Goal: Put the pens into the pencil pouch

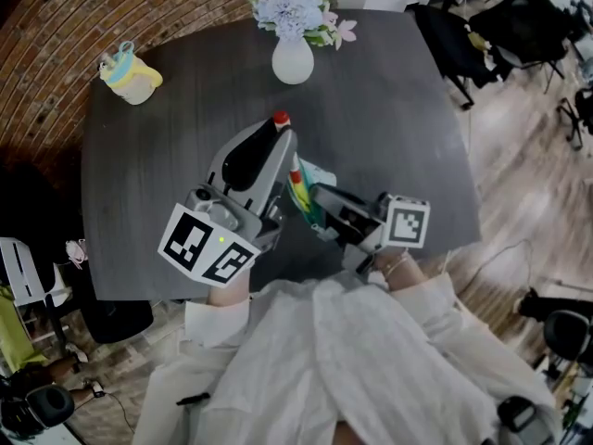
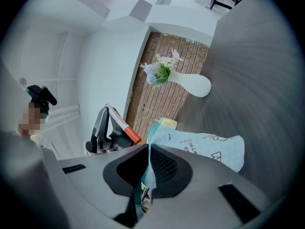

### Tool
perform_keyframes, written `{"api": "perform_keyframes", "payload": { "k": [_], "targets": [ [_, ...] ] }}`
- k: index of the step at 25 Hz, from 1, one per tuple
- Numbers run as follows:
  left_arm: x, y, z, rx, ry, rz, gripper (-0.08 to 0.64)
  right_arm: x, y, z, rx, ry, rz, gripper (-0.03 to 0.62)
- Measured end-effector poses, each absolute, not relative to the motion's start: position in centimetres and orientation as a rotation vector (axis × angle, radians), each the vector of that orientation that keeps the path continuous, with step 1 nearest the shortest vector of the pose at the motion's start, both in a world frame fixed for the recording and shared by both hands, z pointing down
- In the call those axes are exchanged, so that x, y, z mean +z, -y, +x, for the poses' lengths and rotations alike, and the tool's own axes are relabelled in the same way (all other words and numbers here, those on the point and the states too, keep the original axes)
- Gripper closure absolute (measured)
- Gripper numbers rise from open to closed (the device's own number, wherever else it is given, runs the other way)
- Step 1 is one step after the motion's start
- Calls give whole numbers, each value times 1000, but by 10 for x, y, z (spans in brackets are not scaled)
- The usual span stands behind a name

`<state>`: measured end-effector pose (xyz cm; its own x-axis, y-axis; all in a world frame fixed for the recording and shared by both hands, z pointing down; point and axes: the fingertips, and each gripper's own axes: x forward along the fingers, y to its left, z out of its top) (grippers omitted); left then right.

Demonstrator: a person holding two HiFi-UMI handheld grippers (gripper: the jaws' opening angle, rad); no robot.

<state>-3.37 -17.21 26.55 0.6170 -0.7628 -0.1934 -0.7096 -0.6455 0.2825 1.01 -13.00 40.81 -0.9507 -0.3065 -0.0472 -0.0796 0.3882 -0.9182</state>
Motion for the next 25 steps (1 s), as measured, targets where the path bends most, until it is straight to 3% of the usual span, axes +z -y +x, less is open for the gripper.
{"api": "perform_keyframes", "payload": {
  "k": [25],
  "targets": [
    [323, 140, -11, -235, 1125, 2787, 492, 412, 139, 22, -1657, -2302, -393, 575]
  ]
}}
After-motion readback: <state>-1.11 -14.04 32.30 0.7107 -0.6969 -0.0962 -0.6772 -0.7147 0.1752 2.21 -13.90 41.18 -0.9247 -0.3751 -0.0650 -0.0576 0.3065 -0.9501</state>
